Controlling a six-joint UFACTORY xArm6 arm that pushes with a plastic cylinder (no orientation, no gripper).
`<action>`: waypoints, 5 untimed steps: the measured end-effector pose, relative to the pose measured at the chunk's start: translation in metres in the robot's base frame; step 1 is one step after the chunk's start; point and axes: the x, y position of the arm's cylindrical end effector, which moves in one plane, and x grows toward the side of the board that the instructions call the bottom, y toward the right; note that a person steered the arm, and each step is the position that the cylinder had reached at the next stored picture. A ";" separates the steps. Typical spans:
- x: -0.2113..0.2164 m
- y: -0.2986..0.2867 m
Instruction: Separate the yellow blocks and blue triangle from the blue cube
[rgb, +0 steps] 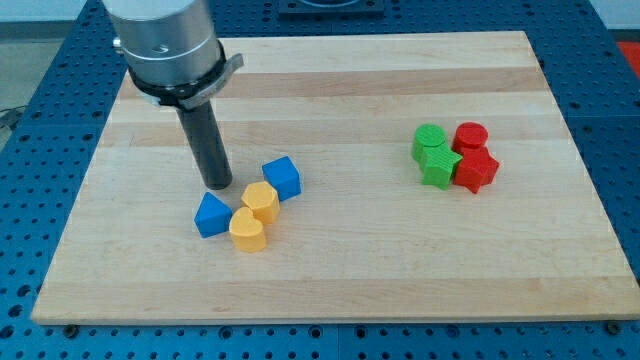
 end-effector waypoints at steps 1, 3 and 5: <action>0.001 -0.015; 0.034 -0.035; 0.055 0.011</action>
